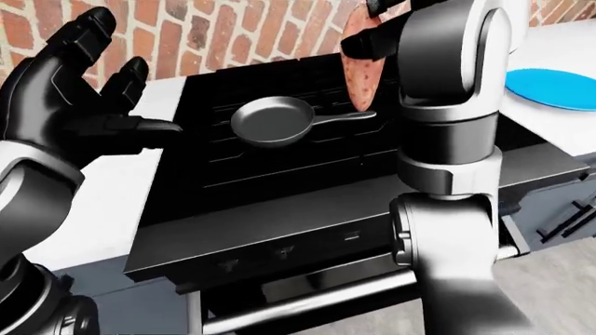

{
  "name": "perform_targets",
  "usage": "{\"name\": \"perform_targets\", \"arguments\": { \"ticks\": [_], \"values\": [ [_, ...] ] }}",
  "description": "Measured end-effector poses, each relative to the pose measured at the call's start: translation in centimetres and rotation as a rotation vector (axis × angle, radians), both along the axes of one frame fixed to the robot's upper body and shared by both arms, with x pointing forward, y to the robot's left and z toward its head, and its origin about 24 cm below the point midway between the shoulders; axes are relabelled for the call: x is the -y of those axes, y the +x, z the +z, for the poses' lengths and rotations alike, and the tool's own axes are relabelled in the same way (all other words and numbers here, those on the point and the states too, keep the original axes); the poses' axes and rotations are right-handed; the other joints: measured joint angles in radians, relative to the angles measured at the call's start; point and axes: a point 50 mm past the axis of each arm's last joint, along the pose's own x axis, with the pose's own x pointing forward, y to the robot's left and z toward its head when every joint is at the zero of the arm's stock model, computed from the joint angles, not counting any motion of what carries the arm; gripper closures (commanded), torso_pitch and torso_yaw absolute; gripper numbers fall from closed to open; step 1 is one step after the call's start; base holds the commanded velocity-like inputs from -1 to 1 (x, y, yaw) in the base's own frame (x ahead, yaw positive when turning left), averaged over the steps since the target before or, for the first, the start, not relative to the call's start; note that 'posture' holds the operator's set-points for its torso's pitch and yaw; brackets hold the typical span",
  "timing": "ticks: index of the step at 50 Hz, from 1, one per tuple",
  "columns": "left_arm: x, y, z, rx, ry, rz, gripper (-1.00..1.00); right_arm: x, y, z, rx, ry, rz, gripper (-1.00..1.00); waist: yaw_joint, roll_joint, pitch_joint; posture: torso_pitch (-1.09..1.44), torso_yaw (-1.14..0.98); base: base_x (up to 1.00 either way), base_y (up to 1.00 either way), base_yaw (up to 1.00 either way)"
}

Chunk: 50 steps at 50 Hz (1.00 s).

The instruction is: Pick the sweet potato from the plate and place it in the pan.

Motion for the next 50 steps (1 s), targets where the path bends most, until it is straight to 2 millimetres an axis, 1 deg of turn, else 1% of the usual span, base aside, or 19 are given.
{"name": "perform_targets", "arguments": {
  "ticks": [2, 3, 9, 11, 12, 13, 14, 16, 18, 22, 24, 25, 26, 29, 37, 40, 42, 45, 50],
  "values": [
    [-0.1, 0.1, -0.1, -0.008, 0.0, 0.015, -1.0, -0.4, 0.2, -0.3, -0.019, -0.002, 0.02, 1.0, 0.001, -0.003, -0.003, 0.0, 0.0, 0.0, 0.21, 0.0],
    [-0.1, 0.1, 0.0, -0.005, 0.001, 0.015, -1.0, -0.4, 0.2, -0.3, -0.023, 0.001, 0.024, 1.0, -0.001, -0.012, -0.007, 0.0, 0.0, 0.0, 0.22, 0.0],
    [0.2, -0.1, 0.3, 0.013, 0.002, -0.003, -1.0, -0.1, -0.1, 0.6, 0.02, 0.005, 0.011, 1.0, -0.009, -0.076, -0.01, 0.0, 0.0, 0.0, 0.22, 0.0],
    [0.1, 0.0, 0.3, 0.014, 0.001, 0.0, -1.0, -0.1, -0.1, 0.7, 0.03, 0.005, 0.01, 1.0, -0.008, -0.106, -0.012, 0.0, 0.0, 0.0, 0.21, 0.0],
    [0.1, -0.1, 0.4, 0.017, -0.001, -0.001, -1.0, 0.0, -0.1, 0.7, 0.033, 0.005, 0.008, 1.0, -0.01, -0.113, -0.015, 0.0, 0.0, 0.0, 0.22, 0.0],
    [0.3, -0.1, 0.3, 0.013, -0.002, -0.007, -1.0, 0.2, 0.0, 0.5, 0.031, 0.007, 0.001, 1.0, -0.017, -0.099, -0.009, 0.0, 0.0, 0.0, 0.22, 0.0],
    [0.4, -0.1, 0.2, 0.006, 0.003, -0.016, -1.0, 0.4, 0.1, 0.2, 0.02, 0.011, -0.01, 1.0, -0.018, -0.095, -0.007, 0.0, 0.0, 0.0, 0.22, 0.0],
    [0.7, -0.1, 0.0, -0.006, 0.014, -0.031, -1.0, 0.9, 0.3, -0.4, -0.01, 0.024, -0.033, 1.0, -0.014, -0.101, -0.012, 0.0, 0.0, 0.0, 0.22, 0.0],
    [0.7, -0.1, 0.0, -0.002, 0.015, -0.034, -1.0, 0.9, 0.4, -0.5, -0.015, 0.03, -0.037, 1.0, -0.007, -0.092, -0.014, 0.0, 0.0, 0.0, 0.21, 0.0],
    [0.6, -0.3, 0.3, 0.019, 0.006, -0.027, -1.0, 0.6, 0.3, 0.0, 0.019, 0.026, -0.022, 1.0, -0.007, -0.045, -0.002, 0.0, 0.0, 0.0, 0.21, 0.0],
    [0.6, -0.3, 0.2, 0.018, 0.005, -0.027, -1.0, 0.5, 0.5, 0.0, 0.022, 0.028, -0.022, 1.0, -0.013, -0.009, -0.003, 0.0, 0.0, 0.0, 0.22, 0.0],
    [0.5, -0.3, 0.3, 0.018, 0.005, -0.024, -1.0, 0.4, 0.6, 0.0, 0.022, 0.028, -0.019, 1.0, -0.012, 0.017, -0.009, 0.0, 0.0, 0.0, 0.22, 0.0],
    [0.3, -0.2, 0.1, 0.011, 0.002, -0.014, -1.0, 0.1, 0.7, -0.1, 0.017, 0.025, -0.011, 1.0, -0.006, 0.005, -0.005, 0.0, 0.0, 0.0, 0.22, 0.0],
    [0.0, 0.0, -0.3, -0.011, -0.001, 0.011, -1.0, -0.7, 1.2, -0.8, -0.015, 0.023, 0.022, 1.0, 0.0, -0.003, -0.005, 0.0, 0.0, 0.0, 0.22, 0.0],
    [0.3, -0.2, 0.0, 0.007, 0.0, -0.007, -1.0, -1.0, 2.0, 0.0, 0.04, 0.053, 0.029, 1.0, -0.009, -0.079, -0.016, 0.0, 0.0, 0.0, 0.15, 0.0],
    [0.3, -0.2, 0.3, 0.024, -0.005, -0.01, -1.0, -1.3, 2.2, 0.9, 0.075, 0.051, 0.037, 1.0, 0.009, -0.1, 0.001, 0.0, 0.0, 0.0, 0.0, 0.0],
    [0.4, -0.1, -0.1, 0.005, -0.002, -0.015, -1.0, -1.5, 2.6, 0.6, 0.069, 0.054, 0.039, 1.0, 0.01, -0.083, 0.014, 0.0, 0.0, 0.0, 0.0, 0.0],
    [0.6, 0.0, -0.2, -0.011, 0.006, -0.022, -1.0, -1.7, 3.4, -0.1, 0.038, 0.068, 0.041, 1.0, 0.007, -0.061, 0.018, 0.0, 0.0, 0.0, 0.0, 0.0],
    [0.6, 0.0, -0.1, -0.001, 0.004, -0.022, -1.0, -2.1, 4.5, -0.6, 0.012, 0.095, 0.043, 1.0, -0.002, -0.043, 0.021, 0.0, 0.0, 0.0, 0.0, 0.0]
  ]
}}
